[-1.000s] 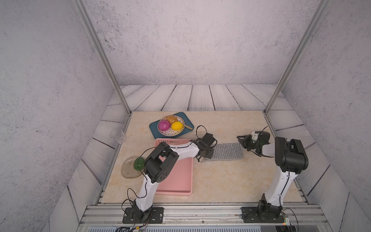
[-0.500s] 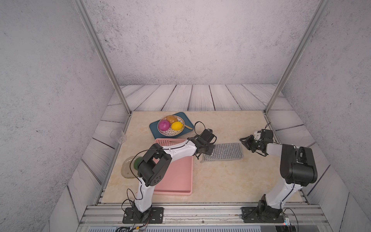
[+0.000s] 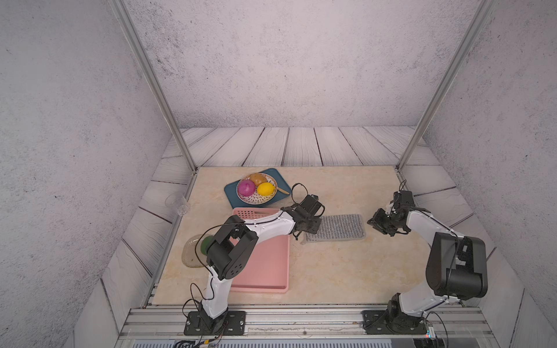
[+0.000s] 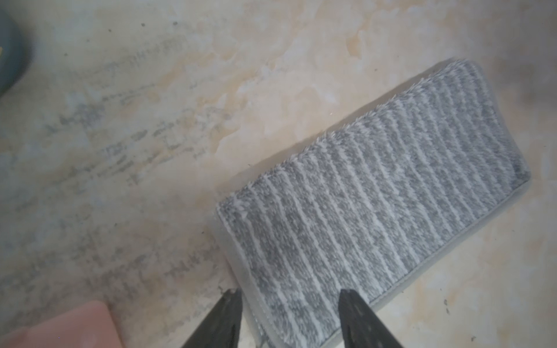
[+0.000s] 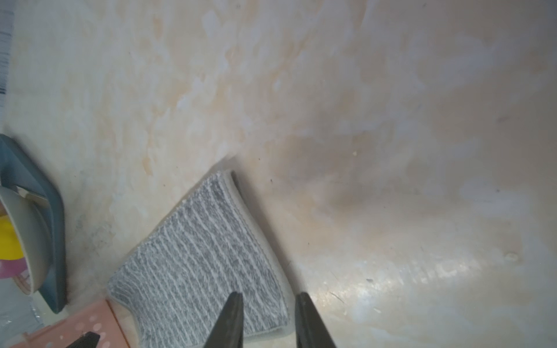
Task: Fold the square dishcloth
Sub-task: Smooth out the cleaning item at the center of the board, then fold the cleaning item at the center of the board.
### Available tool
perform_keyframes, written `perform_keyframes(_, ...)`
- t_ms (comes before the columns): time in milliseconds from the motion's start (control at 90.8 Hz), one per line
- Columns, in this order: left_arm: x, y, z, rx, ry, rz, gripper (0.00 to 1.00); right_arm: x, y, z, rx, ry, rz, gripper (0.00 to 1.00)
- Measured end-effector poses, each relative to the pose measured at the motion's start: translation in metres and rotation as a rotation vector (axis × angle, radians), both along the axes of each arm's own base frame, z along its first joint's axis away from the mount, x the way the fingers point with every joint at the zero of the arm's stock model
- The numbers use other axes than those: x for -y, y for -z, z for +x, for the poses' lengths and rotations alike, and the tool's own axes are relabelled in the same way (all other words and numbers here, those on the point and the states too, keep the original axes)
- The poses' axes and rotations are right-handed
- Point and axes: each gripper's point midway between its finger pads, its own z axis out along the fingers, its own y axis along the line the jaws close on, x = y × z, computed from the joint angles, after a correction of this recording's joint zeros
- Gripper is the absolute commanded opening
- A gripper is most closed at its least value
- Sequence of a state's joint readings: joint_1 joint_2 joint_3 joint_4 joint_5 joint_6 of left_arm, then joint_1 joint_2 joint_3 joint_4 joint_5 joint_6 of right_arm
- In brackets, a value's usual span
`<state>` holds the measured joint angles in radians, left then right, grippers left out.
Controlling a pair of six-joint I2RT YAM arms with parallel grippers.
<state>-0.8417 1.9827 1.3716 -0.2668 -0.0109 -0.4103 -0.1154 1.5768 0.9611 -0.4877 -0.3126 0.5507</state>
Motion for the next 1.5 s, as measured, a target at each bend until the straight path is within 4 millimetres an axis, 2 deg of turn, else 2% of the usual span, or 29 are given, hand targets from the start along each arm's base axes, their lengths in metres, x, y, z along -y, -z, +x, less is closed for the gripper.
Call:
perform_keyframes(264,-0.016,0.020,-0.014,-0.052,-0.004,0.060,0.62,-0.015,0.013,-0.013,-0.080,-0.074,-0.038,0.32)
perform_keyframes(583,-0.017,0.020,-0.015,-0.054,-0.005,0.059,0.60,-0.017,0.026,-0.018,-0.127,-0.089,-0.052,0.32)
perform_keyframes(837,-0.016,0.020,-0.016,-0.056,-0.002,0.057,0.57,-0.023,0.044,-0.023,-0.180,-0.107,-0.053,0.31)
perform_keyframes(947,-0.016,0.020,-0.016,-0.057,-0.003,0.056,0.55,-0.023,0.045,-0.022,-0.179,-0.107,-0.056,0.27)
perform_keyframes(1156,-0.015,0.021,-0.017,-0.061,-0.002,0.050,0.49,-0.023,0.046,-0.019,-0.176,-0.095,-0.061,0.12)
perform_keyframes(1398,-0.007,0.025,-0.018,-0.075,0.011,0.037,0.45,-0.007,0.045,-0.023,-0.193,-0.055,-0.154,0.00)
perform_keyframes(1497,-0.001,0.033,-0.023,-0.094,0.028,0.042,0.46,0.005,0.041,-0.029,-0.215,-0.036,-0.221,0.00)
